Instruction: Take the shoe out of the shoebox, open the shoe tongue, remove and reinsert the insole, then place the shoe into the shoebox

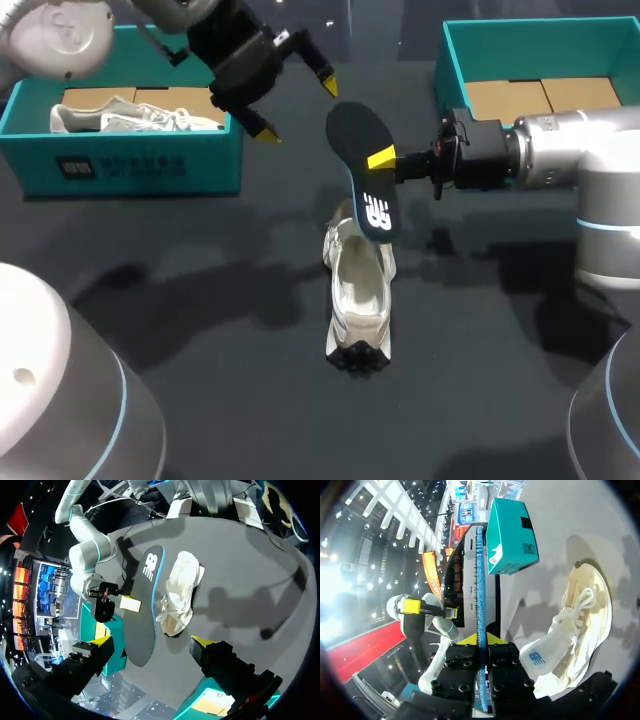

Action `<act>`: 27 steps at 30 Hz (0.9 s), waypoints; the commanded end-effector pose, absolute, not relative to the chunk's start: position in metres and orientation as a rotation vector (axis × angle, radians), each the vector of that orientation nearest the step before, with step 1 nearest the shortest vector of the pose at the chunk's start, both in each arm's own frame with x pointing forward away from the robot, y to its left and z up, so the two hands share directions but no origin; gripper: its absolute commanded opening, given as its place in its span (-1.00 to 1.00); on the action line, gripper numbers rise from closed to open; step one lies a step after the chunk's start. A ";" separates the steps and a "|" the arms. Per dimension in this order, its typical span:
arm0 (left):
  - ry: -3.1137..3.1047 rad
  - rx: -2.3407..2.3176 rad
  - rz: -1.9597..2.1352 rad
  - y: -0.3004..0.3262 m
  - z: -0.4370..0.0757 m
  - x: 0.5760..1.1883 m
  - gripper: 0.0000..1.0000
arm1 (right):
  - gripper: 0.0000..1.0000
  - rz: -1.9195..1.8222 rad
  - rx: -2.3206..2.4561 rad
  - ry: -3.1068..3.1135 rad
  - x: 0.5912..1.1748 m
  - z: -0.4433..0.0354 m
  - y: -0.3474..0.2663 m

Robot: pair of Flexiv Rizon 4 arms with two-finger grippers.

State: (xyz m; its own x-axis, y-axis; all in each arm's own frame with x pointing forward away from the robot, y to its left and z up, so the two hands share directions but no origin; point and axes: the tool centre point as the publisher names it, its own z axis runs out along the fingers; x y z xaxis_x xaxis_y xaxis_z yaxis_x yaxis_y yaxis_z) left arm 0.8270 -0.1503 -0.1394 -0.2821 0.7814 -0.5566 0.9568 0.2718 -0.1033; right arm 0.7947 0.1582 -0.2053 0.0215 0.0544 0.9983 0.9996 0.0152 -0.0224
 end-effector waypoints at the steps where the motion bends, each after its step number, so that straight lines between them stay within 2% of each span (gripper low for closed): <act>1: 1.633 1.210 -0.958 -0.134 -0.141 0.818 1.00 | -1.00 -1.154 -1.249 -1.240 0.794 -0.206 0.159; 27: 1.631 1.188 -0.948 -0.138 -0.151 0.829 1.00 | -1.00 -1.154 -1.249 -1.240 0.794 -0.206 0.159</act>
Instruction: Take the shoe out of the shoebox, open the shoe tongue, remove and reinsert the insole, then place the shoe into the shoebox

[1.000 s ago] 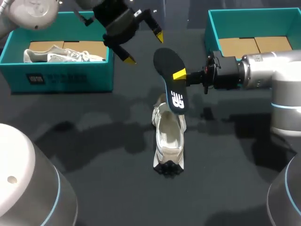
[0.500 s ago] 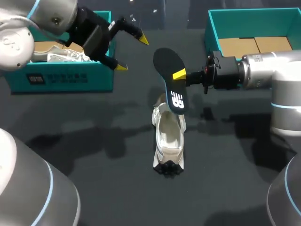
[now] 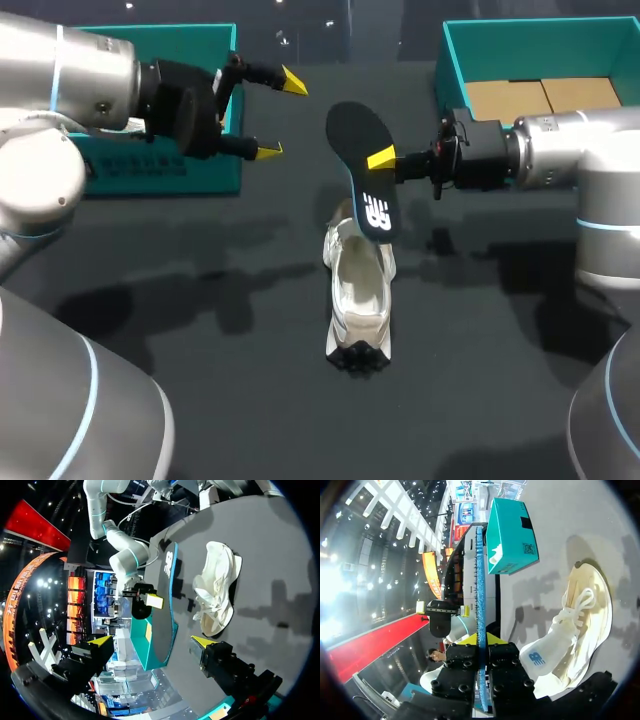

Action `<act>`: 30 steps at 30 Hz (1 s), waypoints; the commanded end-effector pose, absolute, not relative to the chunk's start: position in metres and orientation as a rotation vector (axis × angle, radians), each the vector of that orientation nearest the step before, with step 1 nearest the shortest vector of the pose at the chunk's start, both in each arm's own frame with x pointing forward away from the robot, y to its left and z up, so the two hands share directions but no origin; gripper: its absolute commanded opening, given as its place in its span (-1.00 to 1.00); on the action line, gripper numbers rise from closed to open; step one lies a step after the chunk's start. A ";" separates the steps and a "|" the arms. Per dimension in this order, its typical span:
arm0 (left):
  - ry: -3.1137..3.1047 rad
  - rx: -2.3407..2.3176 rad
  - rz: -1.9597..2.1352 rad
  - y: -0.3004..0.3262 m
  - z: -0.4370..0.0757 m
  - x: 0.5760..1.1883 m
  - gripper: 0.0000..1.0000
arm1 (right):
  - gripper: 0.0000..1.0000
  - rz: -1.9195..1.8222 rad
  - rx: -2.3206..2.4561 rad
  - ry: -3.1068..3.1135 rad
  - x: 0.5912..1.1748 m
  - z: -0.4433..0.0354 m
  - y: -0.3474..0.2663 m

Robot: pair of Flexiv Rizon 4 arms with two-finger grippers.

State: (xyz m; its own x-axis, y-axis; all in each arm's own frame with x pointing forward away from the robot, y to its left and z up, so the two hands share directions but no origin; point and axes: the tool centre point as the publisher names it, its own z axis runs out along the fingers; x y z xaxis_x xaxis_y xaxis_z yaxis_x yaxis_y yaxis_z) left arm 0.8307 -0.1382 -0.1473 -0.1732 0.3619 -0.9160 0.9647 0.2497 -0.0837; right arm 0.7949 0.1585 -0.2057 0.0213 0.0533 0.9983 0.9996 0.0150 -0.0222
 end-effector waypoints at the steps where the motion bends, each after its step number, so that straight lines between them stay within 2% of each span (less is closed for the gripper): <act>1: 1.631 1.188 -0.948 -0.138 -0.151 0.829 1.00 | -1.00 -1.154 -1.249 -1.240 0.794 -0.206 0.159; 15: 1.515 1.182 -1.034 -0.145 -0.191 0.833 1.00 | -1.00 -1.170 -1.245 -1.239 0.795 -0.206 0.159; 30: 1.473 1.134 -1.036 -0.189 -0.213 0.839 1.00 | -1.00 -1.218 -1.242 -1.184 0.788 -0.206 0.164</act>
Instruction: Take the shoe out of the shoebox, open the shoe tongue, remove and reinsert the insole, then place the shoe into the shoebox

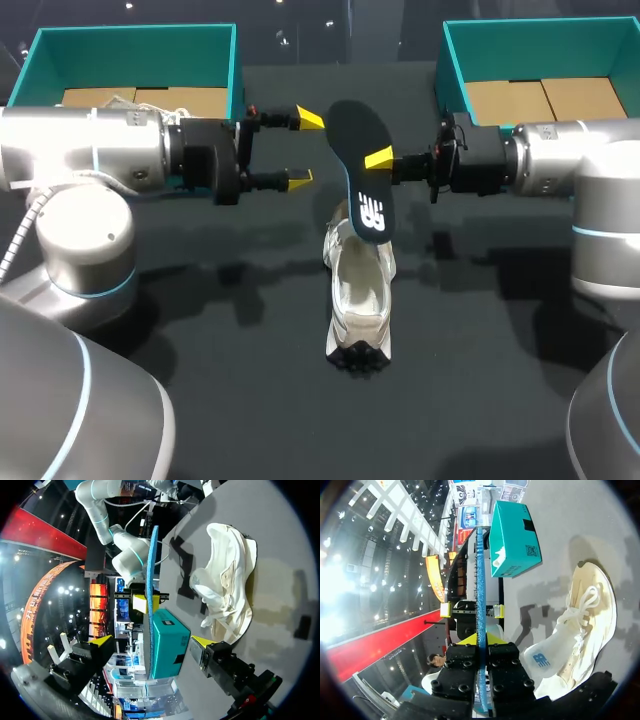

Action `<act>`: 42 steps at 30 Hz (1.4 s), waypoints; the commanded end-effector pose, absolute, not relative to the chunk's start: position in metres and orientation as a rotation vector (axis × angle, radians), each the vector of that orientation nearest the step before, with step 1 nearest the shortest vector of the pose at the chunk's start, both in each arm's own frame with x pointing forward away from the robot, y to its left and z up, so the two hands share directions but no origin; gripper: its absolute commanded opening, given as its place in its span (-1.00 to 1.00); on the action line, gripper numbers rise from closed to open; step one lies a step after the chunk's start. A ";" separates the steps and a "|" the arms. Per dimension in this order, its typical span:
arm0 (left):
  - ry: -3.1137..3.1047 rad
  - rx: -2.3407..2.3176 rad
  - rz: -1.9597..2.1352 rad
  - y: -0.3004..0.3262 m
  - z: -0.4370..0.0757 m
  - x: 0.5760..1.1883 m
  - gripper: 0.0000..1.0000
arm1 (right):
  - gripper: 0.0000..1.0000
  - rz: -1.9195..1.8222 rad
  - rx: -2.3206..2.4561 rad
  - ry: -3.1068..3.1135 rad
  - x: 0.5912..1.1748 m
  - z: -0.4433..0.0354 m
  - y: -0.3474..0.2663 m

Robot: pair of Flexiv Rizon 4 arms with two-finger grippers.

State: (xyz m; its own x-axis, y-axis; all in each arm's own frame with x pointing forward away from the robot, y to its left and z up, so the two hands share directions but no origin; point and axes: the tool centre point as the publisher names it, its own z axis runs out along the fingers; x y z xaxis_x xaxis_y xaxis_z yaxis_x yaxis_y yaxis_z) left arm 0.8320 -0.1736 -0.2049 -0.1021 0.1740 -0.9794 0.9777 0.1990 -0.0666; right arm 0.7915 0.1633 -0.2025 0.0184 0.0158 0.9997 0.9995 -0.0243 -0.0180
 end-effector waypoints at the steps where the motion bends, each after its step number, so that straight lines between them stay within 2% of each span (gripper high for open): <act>1: 1.473 1.131 -1.043 -0.192 -0.214 0.840 1.00 | -1.00 -1.218 -1.240 -1.181 0.787 -0.206 0.164; 6: 1.473 1.134 -1.049 -0.202 -0.219 0.841 0.95 | -1.00 -1.219 -1.236 -1.168 0.786 -0.208 0.164; 11: 1.467 1.151 -1.041 -0.211 -0.221 0.837 0.64 | -1.00 -1.220 -1.256 -1.157 0.789 -0.215 0.163; 13: 1.467 1.152 -1.036 -0.215 -0.223 0.837 0.40 | -1.00 -1.222 -1.249 -1.153 0.790 -0.215 0.163; 22: 1.463 1.145 -1.051 -0.224 -0.226 0.838 0.00 | -1.00 -1.221 -1.238 -1.159 0.790 -0.216 0.162; 36: 1.446 1.144 -1.039 -0.241 -0.230 0.838 -0.34 | -1.00 -1.212 -1.242 -1.170 0.791 -0.218 0.160; 42: 1.446 1.144 -1.030 -0.243 -0.231 0.841 -0.37 | -1.00 -1.206 -1.244 -1.169 0.791 -0.219 0.159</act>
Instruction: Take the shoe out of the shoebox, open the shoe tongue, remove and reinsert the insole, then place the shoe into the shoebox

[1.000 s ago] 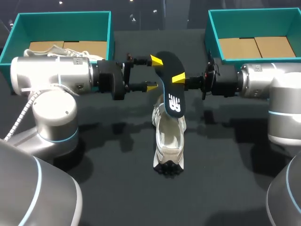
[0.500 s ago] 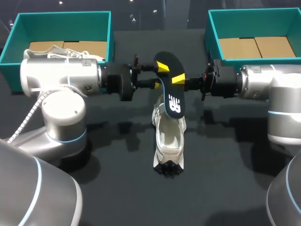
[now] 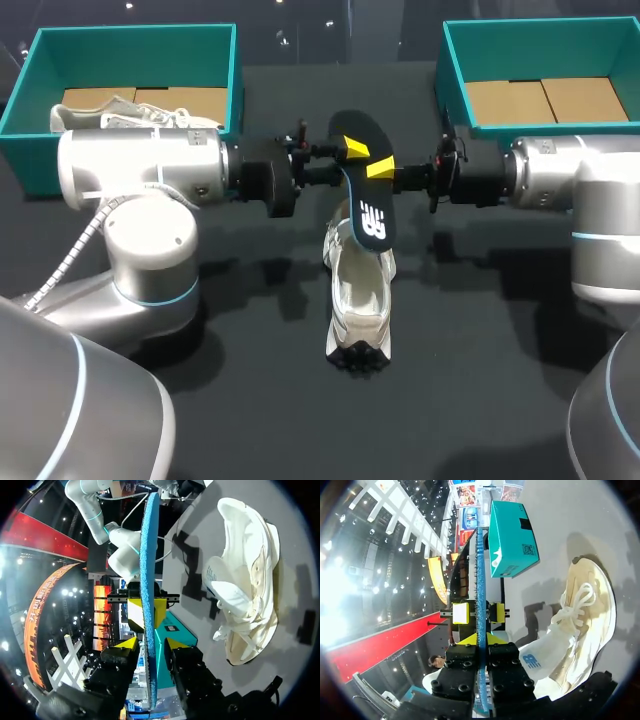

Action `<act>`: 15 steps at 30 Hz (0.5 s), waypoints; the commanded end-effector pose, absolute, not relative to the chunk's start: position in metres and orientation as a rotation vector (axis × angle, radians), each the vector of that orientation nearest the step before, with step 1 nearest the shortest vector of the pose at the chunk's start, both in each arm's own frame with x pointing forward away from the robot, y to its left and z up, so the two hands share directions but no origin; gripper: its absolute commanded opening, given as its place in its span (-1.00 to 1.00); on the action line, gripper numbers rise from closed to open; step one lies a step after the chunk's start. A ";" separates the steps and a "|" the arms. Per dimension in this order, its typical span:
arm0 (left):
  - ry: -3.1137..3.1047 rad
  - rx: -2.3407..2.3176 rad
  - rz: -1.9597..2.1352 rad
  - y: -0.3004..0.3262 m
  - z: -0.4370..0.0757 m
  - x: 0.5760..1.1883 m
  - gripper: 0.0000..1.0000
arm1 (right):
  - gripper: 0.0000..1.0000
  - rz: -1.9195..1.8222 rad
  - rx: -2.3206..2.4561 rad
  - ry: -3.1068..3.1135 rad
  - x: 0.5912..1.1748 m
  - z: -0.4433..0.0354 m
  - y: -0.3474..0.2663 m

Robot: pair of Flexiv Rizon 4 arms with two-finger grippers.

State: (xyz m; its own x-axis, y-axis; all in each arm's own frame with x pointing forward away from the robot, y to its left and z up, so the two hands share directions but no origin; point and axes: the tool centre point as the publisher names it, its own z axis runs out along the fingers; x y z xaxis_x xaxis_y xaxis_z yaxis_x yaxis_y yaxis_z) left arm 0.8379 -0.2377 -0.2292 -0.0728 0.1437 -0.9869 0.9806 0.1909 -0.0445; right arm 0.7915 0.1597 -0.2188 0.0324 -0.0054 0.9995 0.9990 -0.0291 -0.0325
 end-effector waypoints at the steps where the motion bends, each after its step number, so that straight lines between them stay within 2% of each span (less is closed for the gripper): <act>1: 1.446 1.144 -1.029 -0.243 -0.231 0.841 -0.40 | -1.00 -1.205 -1.244 -1.169 0.791 -0.219 0.159; 5: 1.446 1.144 -1.027 -0.244 -0.232 0.842 -0.73 | -1.00 -1.200 -1.245 -1.167 0.791 -0.220 0.159; 7: 1.444 1.147 -1.031 -0.245 -0.232 0.842 -0.81 | -1.00 -1.198 -1.244 -1.166 0.791 -0.220 0.159; 8: 1.442 1.149 -1.032 -0.245 -0.232 0.842 -0.99 | -1.00 -1.196 -1.244 -1.164 0.792 -0.221 0.159; 13: 1.433 1.155 -1.039 -0.245 -0.233 0.842 -1.00 | -1.00 -1.191 -1.242 -1.156 0.793 -0.223 0.158; 14: 1.431 1.157 -1.040 -0.245 -0.233 0.841 -1.00 | -0.88 -1.190 -1.237 -1.156 0.794 -0.223 0.157; 15: 1.428 1.159 -1.041 -0.244 -0.232 0.840 -1.00 | -0.33 -1.184 -1.230 -1.158 0.794 -0.224 0.156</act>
